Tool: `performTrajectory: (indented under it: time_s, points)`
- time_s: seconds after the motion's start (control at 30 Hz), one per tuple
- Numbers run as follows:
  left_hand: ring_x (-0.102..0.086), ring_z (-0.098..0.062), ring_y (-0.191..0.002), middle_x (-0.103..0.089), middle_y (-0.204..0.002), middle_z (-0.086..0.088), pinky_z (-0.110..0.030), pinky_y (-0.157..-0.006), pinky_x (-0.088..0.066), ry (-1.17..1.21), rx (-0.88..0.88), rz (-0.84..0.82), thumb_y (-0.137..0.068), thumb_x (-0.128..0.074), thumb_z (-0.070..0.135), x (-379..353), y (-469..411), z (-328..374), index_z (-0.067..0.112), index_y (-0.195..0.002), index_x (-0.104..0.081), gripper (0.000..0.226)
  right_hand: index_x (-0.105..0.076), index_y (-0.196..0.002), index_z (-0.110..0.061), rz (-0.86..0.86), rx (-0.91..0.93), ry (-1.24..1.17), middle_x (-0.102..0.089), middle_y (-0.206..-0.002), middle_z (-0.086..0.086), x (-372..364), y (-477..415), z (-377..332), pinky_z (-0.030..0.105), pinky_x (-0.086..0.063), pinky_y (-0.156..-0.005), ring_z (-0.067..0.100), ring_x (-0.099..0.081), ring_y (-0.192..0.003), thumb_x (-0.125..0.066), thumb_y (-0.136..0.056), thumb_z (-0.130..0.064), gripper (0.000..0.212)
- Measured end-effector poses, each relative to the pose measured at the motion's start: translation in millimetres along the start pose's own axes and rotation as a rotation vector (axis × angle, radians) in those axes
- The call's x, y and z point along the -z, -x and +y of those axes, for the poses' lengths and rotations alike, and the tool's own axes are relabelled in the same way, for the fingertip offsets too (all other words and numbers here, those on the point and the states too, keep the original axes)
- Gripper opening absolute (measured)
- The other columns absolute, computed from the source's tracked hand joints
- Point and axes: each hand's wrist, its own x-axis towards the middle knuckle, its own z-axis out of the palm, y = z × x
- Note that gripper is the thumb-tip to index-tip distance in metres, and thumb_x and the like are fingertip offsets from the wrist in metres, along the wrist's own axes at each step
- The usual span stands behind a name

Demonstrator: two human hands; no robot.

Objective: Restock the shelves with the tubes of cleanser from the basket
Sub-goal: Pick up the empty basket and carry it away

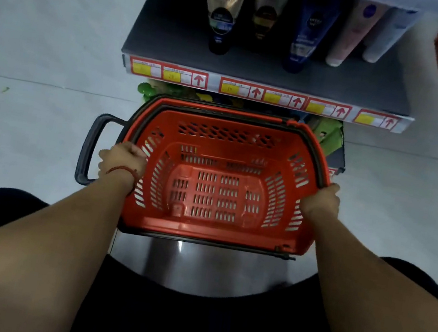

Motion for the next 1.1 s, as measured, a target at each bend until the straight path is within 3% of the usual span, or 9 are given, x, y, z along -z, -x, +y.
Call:
performTrajectory:
  time_s: [0.2,0.37,0.43,0.57,0.67,0.73,0.83,0.97,1.1]
  points:
    - [-0.06,-0.039,-0.103,-0.064,-0.118,-0.018,-0.038,-0.097,-0.048,0.185,0.269,-0.015,-0.08,-0.048,0.019,94,56,-29,0.026,-0.084,-0.064,0.018,-0.036,-0.136,-0.003,-0.142,0.074,0.077,-0.052,-0.132,0.024,44,69,-37,0.057,-0.05,-0.097,0.045,-0.057,-0.117,-0.063,-0.09,-0.014,0.055]
    - [-0.064,-0.037,-0.101,-0.068,-0.114,-0.013,-0.043,-0.103,-0.049,0.338,0.501,0.104,-0.072,-0.045,0.023,220,113,-73,0.026,-0.077,-0.064,0.019,-0.051,-0.118,-0.011,-0.287,0.21,0.148,-0.066,-0.114,0.014,53,103,-74,0.051,-0.061,-0.079,0.031,-0.069,-0.089,-0.059,-0.067,-0.043,0.061]
    - [-0.064,-0.037,-0.102,-0.069,-0.112,-0.012,-0.042,-0.104,-0.049,0.386,0.571,0.162,-0.075,-0.047,0.019,283,141,-91,0.024,-0.075,-0.062,0.016,-0.051,-0.118,-0.01,-0.353,0.321,0.206,-0.066,-0.11,0.013,53,133,-107,0.045,-0.06,-0.074,0.029,-0.068,-0.084,-0.059,-0.066,-0.039,0.06]
    - [-0.063,-0.029,-0.096,-0.067,-0.103,-0.011,-0.029,-0.091,-0.048,0.567,0.718,0.299,-0.086,-0.05,0.008,404,200,-140,0.019,-0.091,-0.067,0.021,-0.044,-0.125,0.001,-0.479,0.518,0.297,-0.055,-0.109,0.01,101,319,-221,0.034,-0.045,-0.078,0.025,-0.056,-0.091,-0.069,-0.084,-0.011,0.05]
    - [-0.067,-0.034,-0.1,-0.071,-0.11,-0.018,-0.034,-0.092,-0.053,0.717,0.853,0.438,-0.084,-0.054,0.011,487,234,-211,0.008,-0.106,-0.073,0.03,-0.049,-0.121,0.004,-0.597,0.684,0.314,-0.059,-0.103,0.01,83,422,-270,0.029,-0.041,-0.078,0.024,-0.06,-0.091,-0.072,-0.083,-0.002,0.045]
    - [-0.065,-0.037,-0.111,-0.069,-0.12,-0.023,-0.037,-0.094,-0.051,0.728,0.892,0.463,-0.087,-0.055,0.01,541,252,-262,0.001,-0.113,-0.071,0.032,-0.058,-0.112,-0.001,-0.649,0.78,0.36,-0.067,-0.104,0.015,59,489,-297,0.03,-0.045,-0.078,0.034,-0.068,-0.098,-0.074,-0.081,0.0,0.035]
    - [-0.059,-0.039,-0.121,-0.063,-0.13,-0.025,-0.039,-0.095,-0.048,0.745,0.934,0.528,-0.099,-0.049,0.008,617,281,-339,-0.004,-0.125,-0.064,0.033,-0.045,-0.129,0.002,-0.695,0.856,0.442,-0.059,-0.128,0.023,21,601,-338,0.045,-0.052,-0.092,0.043,-0.062,-0.112,-0.074,-0.087,-0.014,0.053]
    - [-0.056,-0.027,-0.103,-0.056,-0.088,-0.012,-0.028,-0.081,-0.04,0.862,1.028,0.634,-0.101,-0.048,0.01,681,346,-437,0.013,-0.084,-0.058,0.021,-0.039,-0.132,0.0,-0.789,1.098,0.514,-0.055,-0.133,0.024,-37,749,-374,0.053,-0.05,-0.1,0.046,-0.059,-0.118,-0.071,-0.092,-0.024,0.056]
    - [-0.051,-0.019,-0.093,-0.056,-0.086,-0.008,-0.031,-0.08,-0.046,1.002,1.135,0.891,-0.097,-0.052,0.009,723,419,-515,0.019,-0.084,-0.058,0.018,-0.038,-0.134,0.002,-0.886,1.329,0.589,-0.055,-0.134,0.025,-88,891,-386,0.052,-0.046,-0.103,0.044,-0.057,-0.12,-0.073,-0.09,-0.024,0.062]
